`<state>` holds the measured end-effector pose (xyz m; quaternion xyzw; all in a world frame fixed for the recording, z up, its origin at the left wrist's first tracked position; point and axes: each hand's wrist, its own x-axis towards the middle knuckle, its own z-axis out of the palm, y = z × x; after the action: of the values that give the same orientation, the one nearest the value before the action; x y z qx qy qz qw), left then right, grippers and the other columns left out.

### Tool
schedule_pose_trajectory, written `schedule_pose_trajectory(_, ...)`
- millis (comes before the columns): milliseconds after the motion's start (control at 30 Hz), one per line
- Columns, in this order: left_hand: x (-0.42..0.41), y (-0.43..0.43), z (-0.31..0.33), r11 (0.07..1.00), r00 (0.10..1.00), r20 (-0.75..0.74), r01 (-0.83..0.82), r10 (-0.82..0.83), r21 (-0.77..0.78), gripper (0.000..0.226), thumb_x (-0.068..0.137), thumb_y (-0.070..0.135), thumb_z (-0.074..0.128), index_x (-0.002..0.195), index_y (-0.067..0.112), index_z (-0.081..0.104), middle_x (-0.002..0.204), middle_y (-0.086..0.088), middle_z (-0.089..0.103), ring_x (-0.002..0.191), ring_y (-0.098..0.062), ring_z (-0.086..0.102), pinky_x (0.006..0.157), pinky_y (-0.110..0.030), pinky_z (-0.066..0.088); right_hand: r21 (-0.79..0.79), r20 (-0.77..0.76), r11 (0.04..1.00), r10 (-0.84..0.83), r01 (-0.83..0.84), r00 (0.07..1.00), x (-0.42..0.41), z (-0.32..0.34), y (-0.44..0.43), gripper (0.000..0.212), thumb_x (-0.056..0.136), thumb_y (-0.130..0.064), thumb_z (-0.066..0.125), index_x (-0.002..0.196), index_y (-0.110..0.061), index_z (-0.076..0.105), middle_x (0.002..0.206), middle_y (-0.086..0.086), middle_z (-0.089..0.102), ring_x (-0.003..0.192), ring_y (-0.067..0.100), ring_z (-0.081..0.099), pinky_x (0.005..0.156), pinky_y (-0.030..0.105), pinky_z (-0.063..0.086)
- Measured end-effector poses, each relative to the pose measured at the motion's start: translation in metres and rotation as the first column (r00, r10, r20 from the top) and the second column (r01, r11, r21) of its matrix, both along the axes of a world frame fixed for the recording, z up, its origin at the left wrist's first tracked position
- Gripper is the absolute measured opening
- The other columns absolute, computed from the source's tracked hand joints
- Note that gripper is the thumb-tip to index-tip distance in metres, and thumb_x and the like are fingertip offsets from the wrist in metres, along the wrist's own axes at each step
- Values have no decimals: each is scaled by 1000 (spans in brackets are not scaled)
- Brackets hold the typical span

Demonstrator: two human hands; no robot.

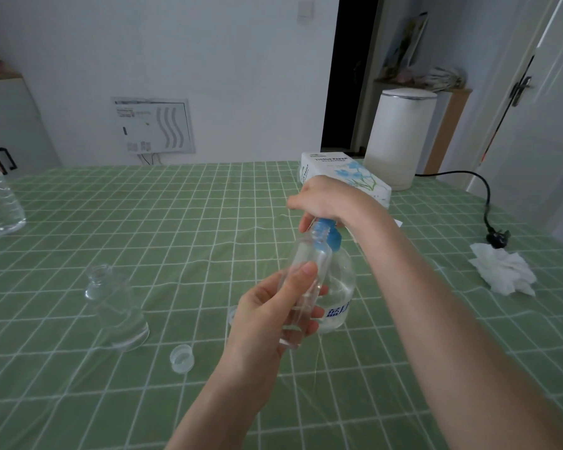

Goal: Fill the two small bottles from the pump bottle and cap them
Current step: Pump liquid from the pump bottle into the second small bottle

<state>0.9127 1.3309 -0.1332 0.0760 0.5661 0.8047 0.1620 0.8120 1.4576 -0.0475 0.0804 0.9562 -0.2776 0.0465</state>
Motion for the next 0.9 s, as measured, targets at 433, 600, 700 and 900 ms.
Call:
schedule_pose_trajectory(433, 0, -1, -1, 1000, 1000, 2, 2, -2, -13, 25, 68, 45, 77, 78, 22, 78, 77, -5, 72, 54, -9, 58, 62, -30, 38, 17, 30, 1000, 9, -10, 1000, -1, -2, -2, 34, 95, -22, 51, 124, -6, 57, 117, 11, 70, 86, 23, 59, 68, 28, 44)
schedule_pose_trajectory(600, 0, -1, -2, 1000, 1000, 15, -5, 5, -4, 35, 59, 48, 71, 80, 21, 78, 78, -3, 73, 55, -8, 59, 61, -27, 42, -24, 16, 1000, -1, 1, 1000, 0, -9, -1, 34, 96, -22, 51, 124, -5, 57, 116, 12, 69, 109, 28, 64, 89, 34, 48)
schedule_pose_trajectory(700, 1, -1, -1, 1000, 1000, 16, -2, 2, -18, 32, 61, 48, 72, 79, 22, 78, 76, -3, 72, 54, -8, 58, 62, -28, 41, -25, 13, 1000, 2, -1, 1000, 0, -8, 0, 35, 95, -23, 50, 125, -6, 57, 115, 11, 69, 105, 25, 64, 83, 32, 47)
schedule_pose_trajectory(900, 0, -1, 2, 1000, 1000, -8, -6, 6, -4, 24, 68, 45, 76, 78, 22, 78, 73, -3, 71, 53, -8, 57, 61, -29, 37, 105, 65, 994, 36, -43, 997, 0, 7, -2, 26, 96, -30, 49, 114, -12, 56, 112, 8, 72, 65, 15, 53, 52, 24, 33)
